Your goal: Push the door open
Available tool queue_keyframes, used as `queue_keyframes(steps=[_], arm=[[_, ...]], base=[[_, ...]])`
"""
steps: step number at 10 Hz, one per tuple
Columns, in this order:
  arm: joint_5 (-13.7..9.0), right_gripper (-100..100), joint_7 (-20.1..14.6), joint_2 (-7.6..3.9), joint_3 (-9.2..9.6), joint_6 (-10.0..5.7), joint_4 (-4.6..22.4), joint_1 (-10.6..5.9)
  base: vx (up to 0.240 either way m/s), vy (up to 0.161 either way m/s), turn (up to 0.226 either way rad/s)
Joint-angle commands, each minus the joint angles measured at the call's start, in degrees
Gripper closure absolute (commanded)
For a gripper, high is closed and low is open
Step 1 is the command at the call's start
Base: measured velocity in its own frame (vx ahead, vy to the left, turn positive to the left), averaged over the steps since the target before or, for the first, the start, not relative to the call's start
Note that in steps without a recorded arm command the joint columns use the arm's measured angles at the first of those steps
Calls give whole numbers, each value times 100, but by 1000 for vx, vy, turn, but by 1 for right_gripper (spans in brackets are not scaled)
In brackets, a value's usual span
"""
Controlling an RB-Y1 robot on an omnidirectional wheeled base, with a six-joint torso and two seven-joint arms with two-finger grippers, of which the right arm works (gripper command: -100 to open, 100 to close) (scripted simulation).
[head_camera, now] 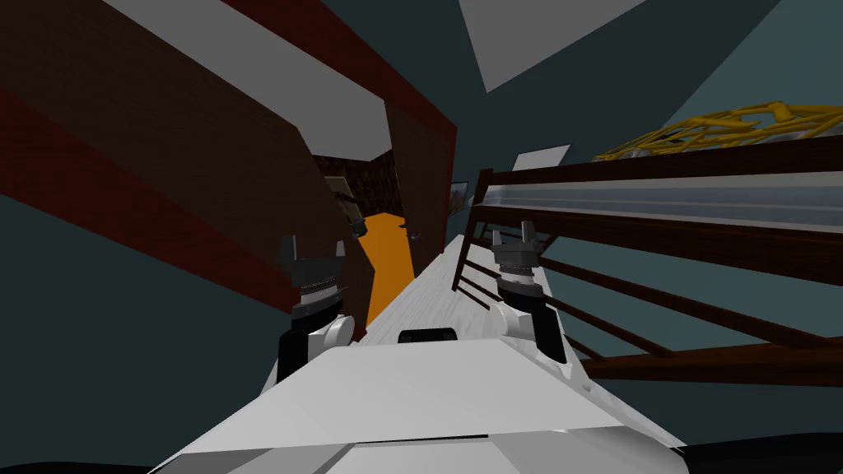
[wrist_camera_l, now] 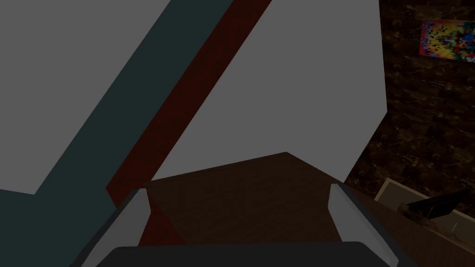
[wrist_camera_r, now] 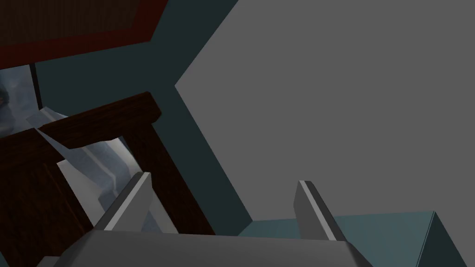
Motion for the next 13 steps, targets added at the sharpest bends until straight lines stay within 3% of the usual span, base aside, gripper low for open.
queue_keyframes(steps=[1,8,13], arm=[[45,-100,-32,-40,36,-65,231,-82],[210,-100,-147,-168,167,-303,1075,-381],[389,-100,-271,-289,310,-561,1960,-706]], base=[[24,39,74],[72,-15,45],[87,-12,66]])
